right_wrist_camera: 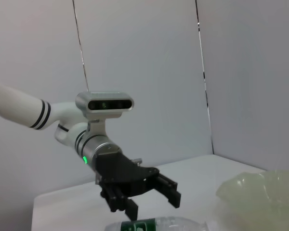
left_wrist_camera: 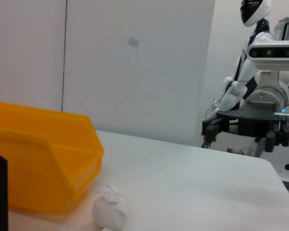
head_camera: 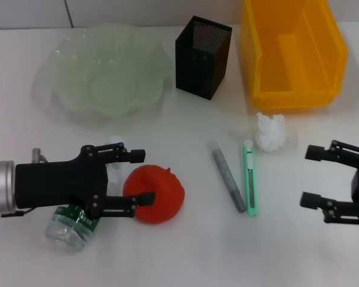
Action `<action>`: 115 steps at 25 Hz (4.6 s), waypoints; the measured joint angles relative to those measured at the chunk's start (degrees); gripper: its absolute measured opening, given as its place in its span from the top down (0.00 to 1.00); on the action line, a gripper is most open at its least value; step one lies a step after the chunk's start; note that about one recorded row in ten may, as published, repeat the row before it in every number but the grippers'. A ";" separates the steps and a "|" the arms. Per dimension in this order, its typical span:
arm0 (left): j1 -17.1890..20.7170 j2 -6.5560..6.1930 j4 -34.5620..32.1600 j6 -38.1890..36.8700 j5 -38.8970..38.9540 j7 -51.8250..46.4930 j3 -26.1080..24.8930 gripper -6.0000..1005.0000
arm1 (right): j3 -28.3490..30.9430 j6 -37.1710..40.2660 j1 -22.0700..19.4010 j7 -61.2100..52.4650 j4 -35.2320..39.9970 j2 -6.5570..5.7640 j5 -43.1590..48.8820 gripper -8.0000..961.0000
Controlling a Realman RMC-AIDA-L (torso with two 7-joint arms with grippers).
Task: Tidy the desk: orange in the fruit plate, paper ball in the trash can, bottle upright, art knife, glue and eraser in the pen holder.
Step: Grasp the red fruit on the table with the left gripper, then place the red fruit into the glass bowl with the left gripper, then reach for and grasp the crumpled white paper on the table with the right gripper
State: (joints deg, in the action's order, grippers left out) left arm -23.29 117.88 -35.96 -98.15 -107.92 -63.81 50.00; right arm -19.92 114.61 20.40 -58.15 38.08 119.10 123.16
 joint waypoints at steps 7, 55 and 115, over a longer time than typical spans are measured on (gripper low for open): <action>3.29 -0.42 -2.58 -1.29 0.32 -0.01 -2.79 0.22 | -2.62 -3.12 3.49 -0.01 -2.30 0.05 0.27 0.14; -3.69 0.82 -9.22 16.05 -2.45 -5.12 21.86 0.45 | -1.84 -4.56 -7.02 -0.02 0.59 -0.08 -10.26 0.16; -4.61 -0.02 3.96 30.49 45.96 7.58 21.18 0.46 | 7.75 1.53 -6.46 -15.93 8.75 -0.02 -10.77 0.18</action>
State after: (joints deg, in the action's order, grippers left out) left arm -27.90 117.85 -32.00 -67.66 -61.96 -56.23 71.18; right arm -12.17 116.14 13.94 -74.08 46.83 119.08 112.38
